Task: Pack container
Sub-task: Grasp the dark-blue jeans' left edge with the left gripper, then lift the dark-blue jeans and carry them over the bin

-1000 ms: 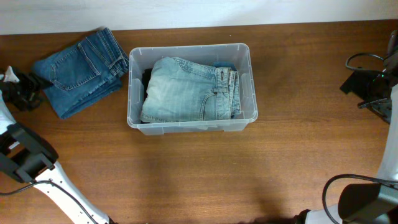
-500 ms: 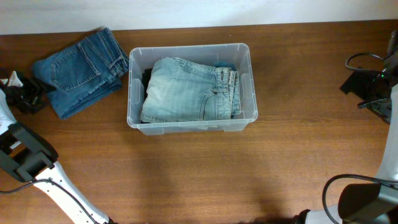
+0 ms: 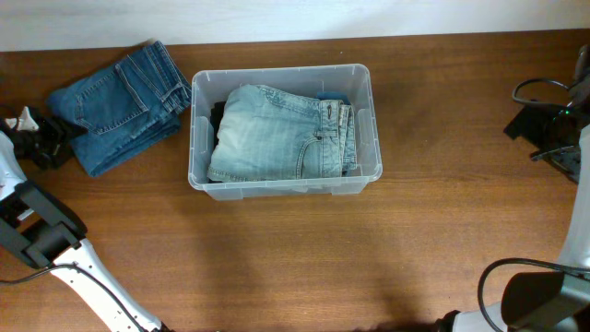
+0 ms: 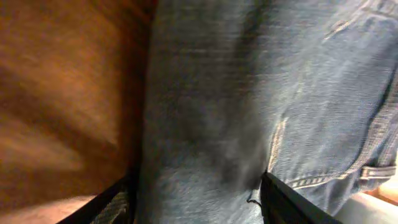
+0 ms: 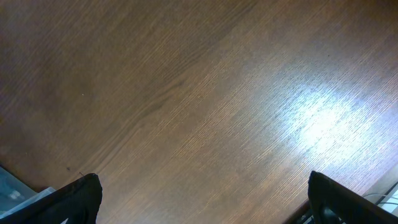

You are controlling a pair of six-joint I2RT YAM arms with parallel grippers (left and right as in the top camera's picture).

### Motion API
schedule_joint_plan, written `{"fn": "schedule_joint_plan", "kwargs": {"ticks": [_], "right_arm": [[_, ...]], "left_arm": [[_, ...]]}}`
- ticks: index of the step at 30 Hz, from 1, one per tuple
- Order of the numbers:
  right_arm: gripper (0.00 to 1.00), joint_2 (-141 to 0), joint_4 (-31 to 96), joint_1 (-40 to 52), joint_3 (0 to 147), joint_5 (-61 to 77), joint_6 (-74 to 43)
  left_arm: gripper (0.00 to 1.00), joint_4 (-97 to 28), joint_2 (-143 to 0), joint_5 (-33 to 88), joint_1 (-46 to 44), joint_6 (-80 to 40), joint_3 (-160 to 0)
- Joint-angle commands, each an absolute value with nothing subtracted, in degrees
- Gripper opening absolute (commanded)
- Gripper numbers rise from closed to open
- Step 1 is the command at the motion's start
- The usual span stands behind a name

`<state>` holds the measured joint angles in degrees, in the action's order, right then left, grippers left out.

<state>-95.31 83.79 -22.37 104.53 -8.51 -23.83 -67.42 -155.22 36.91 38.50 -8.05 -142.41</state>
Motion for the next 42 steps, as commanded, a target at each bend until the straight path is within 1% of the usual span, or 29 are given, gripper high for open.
{"fn": "schedule_joint_plan", "kwargs": {"ticks": [1,10,12,14,15,16,17,20,24,26,31,32,36,38,42], "right_arm": [[0.98,-94.43,83.79,-22.57,104.36,-8.6,-24.34],[0.98,-94.43,83.79,-22.57,104.36,-8.6,-24.34],[0.98,-94.43,83.79,-22.57,104.36,-8.6,-24.34],[0.98,-94.43,83.79,-22.57,104.36,-8.6,-24.34],[0.98,-94.43,83.79,-22.57,104.36,-8.6,-24.34],[0.98,-94.43,83.79,-22.57,104.36,-8.6,-24.34],[0.98,-94.43,83.79,-22.57,104.36,-8.6,-24.34],[0.98,-94.43,83.79,-22.57,104.36,-8.58,-24.34],[0.98,-94.43,83.79,-22.57,104.36,-8.58,-24.34],[0.98,-94.43,83.79,-22.57,104.36,-8.6,-24.34],[0.98,-94.43,83.79,-22.57,104.36,-8.6,-24.34],[0.98,-94.43,83.79,-22.57,104.36,-8.6,-24.34],[0.98,-94.43,83.79,-22.57,104.36,-8.58,-24.32],[0.98,-94.43,83.79,-22.57,104.36,-8.6,-24.34],[0.98,-94.43,83.79,-22.57,104.36,-8.6,-24.34]], "left_arm": [[0.64,-66.87,-157.1,39.88,38.35,-6.74,-142.54],[0.64,-66.43,-159.76,39.9,37.39,-6.74,-142.54],[0.63,-66.52,-160.48,39.9,37.39,-6.76,-142.54],[0.53,-66.63,-160.66,39.9,37.39,-6.74,-142.54],[0.47,-66.61,-160.66,39.9,37.39,-6.76,-142.54],[0.36,-66.7,-160.66,39.9,37.45,-6.76,-142.54],[0.29,-66.87,-160.64,39.9,37.45,-6.76,-142.54],[0.01,-67.18,-160.66,39.9,37.52,-6.76,-142.54],[0.01,-68.51,-160.59,39.97,37.78,-6.76,-142.61],[0.01,-69.3,-160.59,43.09,38.3,-6.74,-143.83],[0.01,-70.89,-160.38,61.49,40.23,-6.83,-152.4],[0.01,-72.31,-160.33,62.96,40.45,-7.2,-155.44],[0.01,-77.78,-160.27,63.88,40.69,-11.38,-169.62],[0.0,-79.5,-160.27,63.88,40.66,-14.37,-180.22],[0.01,-76.93,-152.83,64.71,40.51,-19.9,-179.83]]}}
